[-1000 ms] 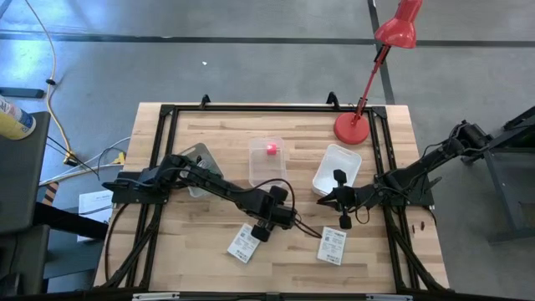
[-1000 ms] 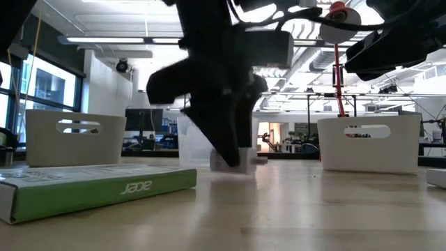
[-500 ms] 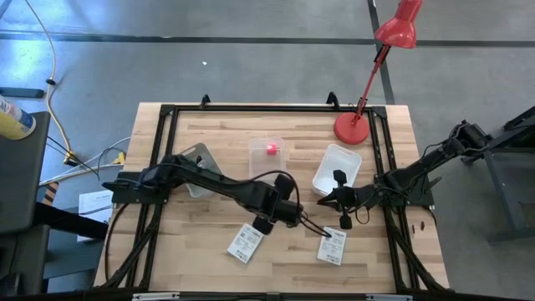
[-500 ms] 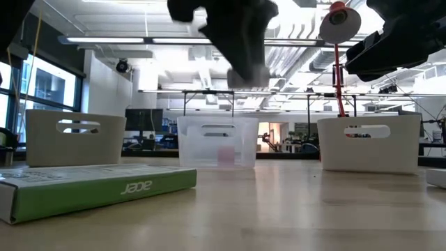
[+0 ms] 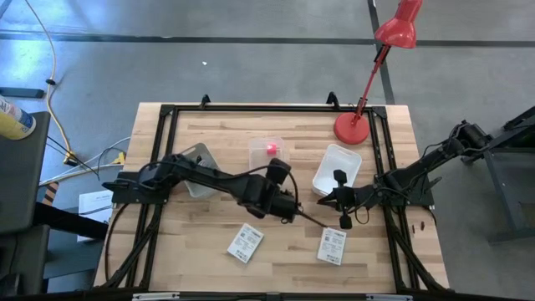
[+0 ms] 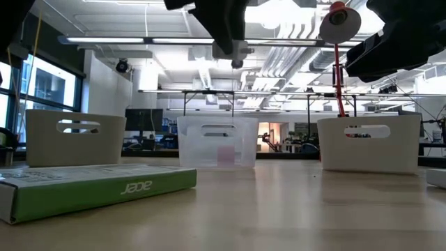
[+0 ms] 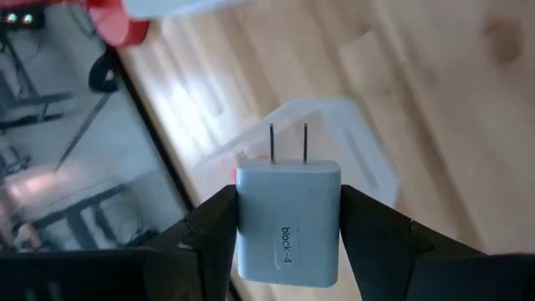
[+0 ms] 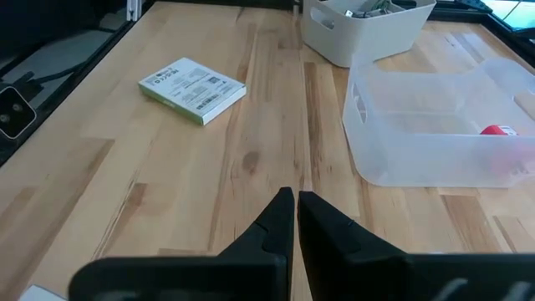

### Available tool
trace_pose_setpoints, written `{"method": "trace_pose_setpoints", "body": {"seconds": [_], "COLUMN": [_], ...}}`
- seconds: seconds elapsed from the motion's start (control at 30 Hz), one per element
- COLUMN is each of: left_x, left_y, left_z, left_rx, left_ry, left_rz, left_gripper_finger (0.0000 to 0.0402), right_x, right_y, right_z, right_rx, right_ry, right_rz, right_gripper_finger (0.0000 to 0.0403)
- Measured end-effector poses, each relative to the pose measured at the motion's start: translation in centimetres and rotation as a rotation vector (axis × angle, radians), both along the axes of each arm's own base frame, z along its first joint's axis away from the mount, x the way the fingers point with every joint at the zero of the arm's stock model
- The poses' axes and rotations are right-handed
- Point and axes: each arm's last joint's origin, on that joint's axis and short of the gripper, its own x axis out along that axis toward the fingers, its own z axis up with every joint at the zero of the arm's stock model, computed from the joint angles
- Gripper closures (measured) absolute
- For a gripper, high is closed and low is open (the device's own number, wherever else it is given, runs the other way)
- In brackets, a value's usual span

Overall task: Pick and place items into bin
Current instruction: Put the white charger adapter into the transparent bin

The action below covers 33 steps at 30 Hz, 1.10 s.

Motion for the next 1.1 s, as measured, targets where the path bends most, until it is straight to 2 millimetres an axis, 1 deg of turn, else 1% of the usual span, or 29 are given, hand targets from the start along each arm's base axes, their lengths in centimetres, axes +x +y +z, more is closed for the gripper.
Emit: {"method": "trace_pose_setpoints", "body": {"seconds": [0.1,0.3,0.5,0.57,0.67,0.8,0.9,1.1], "left_x": [0.1,0.3,0.2,0.2,0.6,1.1,1.0,0.0], "left_y": [1.5,5.2,9.3,10.7,12.7,15.2,16.7,19.5], "left_z": [0.0,0.1,-1.0,-1.6,-2.7,-3.5,-4.1,-4.9], "left_rx": [0.008,0.061,0.062,0.034,-0.062,-0.126,-0.137,-0.192], "left_ry": [0.006,0.004,0.047,0.049,0.022,-0.032,-0.043,-0.029], "left_rz": [0.034,0.127,0.201,0.218,0.213,0.192,0.205,0.254], "left_gripper_finger": [0.0227,0.0227,0.0227,0.0227,0.0227,0.0227,0.0227,0.0227], "right_x": [0.0,0.0,0.0,-0.1,-0.1,-0.2,-0.3,-0.7], "right_y": [0.0,0.0,0.0,0.0,0.0,0.0,0.3,0.9], "right_z": [0.0,0.0,-0.1,-0.2,-0.3,-0.3,-0.4,-0.4], "right_rx": [0.004,0.010,0.026,0.028,0.038,0.042,0.039,0.031], "right_ry": [0.001,0.003,0.009,0.023,0.035,0.041,0.046,0.043], "right_rz": [0.002,0.008,0.006,0.002,-0.006,-0.006,0.011,0.035], "right_gripper_finger": [0.0391,0.0391,0.0391,0.0391,0.0391,0.0391,0.0391,0.0391]}}
